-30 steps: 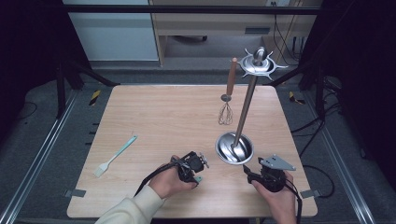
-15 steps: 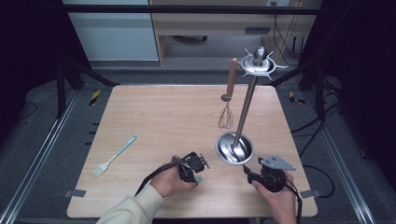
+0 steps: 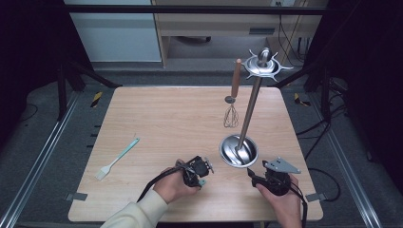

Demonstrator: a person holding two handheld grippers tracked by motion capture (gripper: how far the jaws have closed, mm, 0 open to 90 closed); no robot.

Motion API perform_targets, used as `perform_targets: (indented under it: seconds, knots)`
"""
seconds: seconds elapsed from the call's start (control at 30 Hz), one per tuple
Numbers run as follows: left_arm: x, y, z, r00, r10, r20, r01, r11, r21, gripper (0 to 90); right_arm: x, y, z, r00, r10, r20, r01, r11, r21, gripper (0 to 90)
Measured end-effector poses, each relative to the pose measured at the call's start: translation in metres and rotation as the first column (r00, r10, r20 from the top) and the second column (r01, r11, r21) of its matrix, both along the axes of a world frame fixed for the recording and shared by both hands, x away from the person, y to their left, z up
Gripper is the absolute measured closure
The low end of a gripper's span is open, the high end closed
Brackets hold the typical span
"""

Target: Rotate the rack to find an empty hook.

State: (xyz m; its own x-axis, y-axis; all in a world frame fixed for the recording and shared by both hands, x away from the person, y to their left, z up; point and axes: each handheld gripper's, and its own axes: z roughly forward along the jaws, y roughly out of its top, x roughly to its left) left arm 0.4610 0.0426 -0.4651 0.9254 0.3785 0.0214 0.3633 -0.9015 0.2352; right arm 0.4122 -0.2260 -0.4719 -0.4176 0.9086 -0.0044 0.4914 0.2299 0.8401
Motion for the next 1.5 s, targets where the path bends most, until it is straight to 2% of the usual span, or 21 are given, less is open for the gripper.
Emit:
perform_targets:
  seconds: [0.13, 0.23, 0.3, 0.47, 0.57, 0.7, 0.87, 0.9, 1.03, 1.3, 1.5]
  knots:
    - [-0.001, 0.004, 0.001, 0.9998, 0.010, 0.018, -0.010, 0.9995, -0.029, 73.7, 0.000, 0.000, 0.000, 1.0000, 0.001, -0.001, -0.001, 1.0000, 0.000, 33.6]
    - [-0.002, 0.010, 0.006, 0.9992, 0.015, 0.037, -0.013, 0.9975, -0.069, 73.9, 0.000, 0.000, 0.000, 1.0000, 0.000, -0.003, 0.000, 1.0000, 0.002, 33.6]
    - [-0.004, 0.013, 0.011, 0.9978, 0.018, 0.063, -0.012, 0.9959, -0.089, 73.9, 0.000, 0.001, 0.000, 1.0000, 0.001, -0.007, -0.001, 1.0000, 0.003, 33.6]
    - [-0.009, 0.024, 0.030, 0.9935, 0.035, 0.108, -0.016, 0.9852, -0.171, 74.1, 0.000, 0.001, -0.001, 1.0000, 0.004, -0.005, -0.004, 1.0000, -0.002, 33.6]
    - [-0.012, 0.032, 0.041, 0.9896, 0.056, 0.132, -0.024, 0.9724, -0.232, 74.1, 0.000, 0.001, -0.001, 1.0000, 0.004, -0.006, -0.004, 1.0000, -0.004, 33.6]
    - [-0.016, 0.043, 0.057, 0.9838, 0.086, 0.157, -0.033, 0.9489, -0.314, 74.2, 0.001, 0.002, -0.002, 1.0000, 0.006, -0.008, -0.006, 1.0000, -0.008, 33.6]
    - [-0.020, 0.054, 0.076, 0.9745, 0.119, 0.190, -0.039, 0.9237, -0.381, 74.3, 0.000, 0.002, -0.002, 0.9999, 0.004, -0.015, -0.004, 1.0000, -0.005, 33.6]
    - [-0.021, 0.055, 0.079, 0.9724, 0.129, 0.195, -0.042, 0.9169, -0.397, 74.3, 0.001, 0.002, -0.002, 0.9999, 0.004, -0.011, -0.004, 0.9999, -0.011, 33.6]
    - [-0.022, 0.061, 0.091, 0.9649, 0.147, 0.217, -0.041, 0.9016, -0.431, 74.4, 0.001, 0.002, -0.003, 0.9999, 0.004, -0.012, -0.004, 0.9999, -0.010, 33.6]
    - [-0.024, 0.067, 0.110, 0.9508, 0.184, 0.249, -0.035, 0.8625, -0.505, 74.4, 0.001, 0.002, -0.003, 0.9999, 0.004, -0.015, -0.005, 0.9999, -0.010, 33.5]
    - [-0.025, 0.065, 0.125, 0.9420, 0.193, 0.275, -0.019, 0.8483, -0.529, 74.4, 0.001, 0.002, -0.003, 0.9998, 0.006, -0.017, -0.007, 0.9999, -0.012, 33.5]
